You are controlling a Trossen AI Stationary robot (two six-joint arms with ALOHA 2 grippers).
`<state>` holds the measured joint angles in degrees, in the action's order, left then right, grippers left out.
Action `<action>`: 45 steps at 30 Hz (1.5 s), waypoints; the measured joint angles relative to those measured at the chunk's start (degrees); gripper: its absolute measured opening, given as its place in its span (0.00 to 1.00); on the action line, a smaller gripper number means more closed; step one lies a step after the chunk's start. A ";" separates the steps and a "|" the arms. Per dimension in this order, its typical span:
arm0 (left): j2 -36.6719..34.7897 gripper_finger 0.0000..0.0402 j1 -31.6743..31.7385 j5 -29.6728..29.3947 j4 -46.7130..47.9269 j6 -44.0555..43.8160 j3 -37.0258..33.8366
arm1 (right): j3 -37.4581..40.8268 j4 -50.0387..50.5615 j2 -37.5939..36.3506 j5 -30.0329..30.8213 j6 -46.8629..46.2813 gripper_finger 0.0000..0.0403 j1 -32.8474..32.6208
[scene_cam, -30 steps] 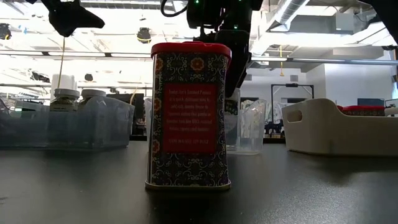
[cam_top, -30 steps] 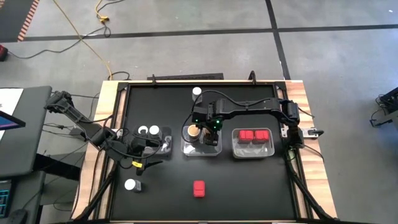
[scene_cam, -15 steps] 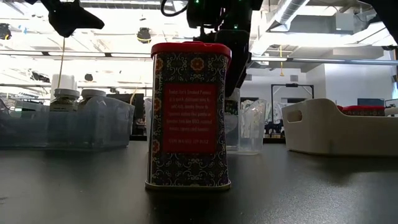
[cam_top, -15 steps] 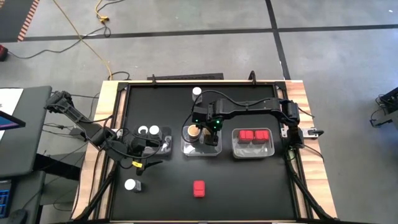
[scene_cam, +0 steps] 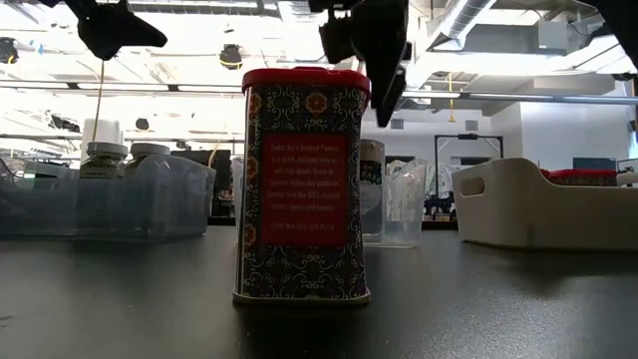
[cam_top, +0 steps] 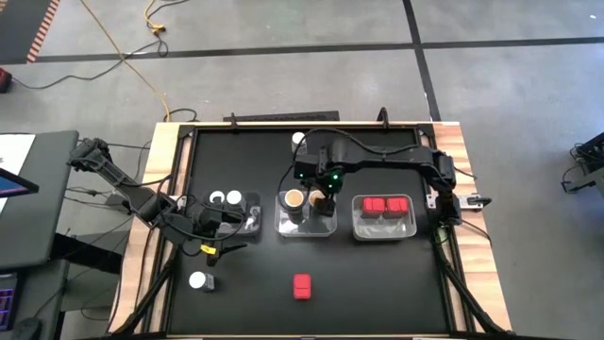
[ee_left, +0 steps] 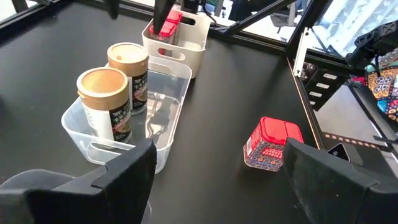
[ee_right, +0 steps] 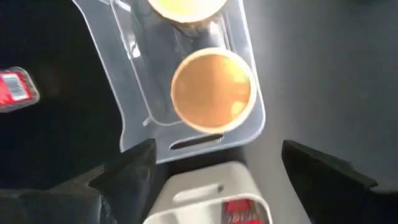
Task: Sort spices by type
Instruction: Put the bottom white seasoning bottle into the black bin
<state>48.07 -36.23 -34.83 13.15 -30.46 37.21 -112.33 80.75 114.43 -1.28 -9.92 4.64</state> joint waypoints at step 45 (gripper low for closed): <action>0.79 0.83 5.84 -0.22 -0.32 -9.67 0.11 | 52.70 -11.70 -38.26 33.29 -88.87 0.92 -50.65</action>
<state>48.86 -30.39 -35.05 12.82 -40.13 37.32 -59.62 69.05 76.17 32.01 -98.80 -46.00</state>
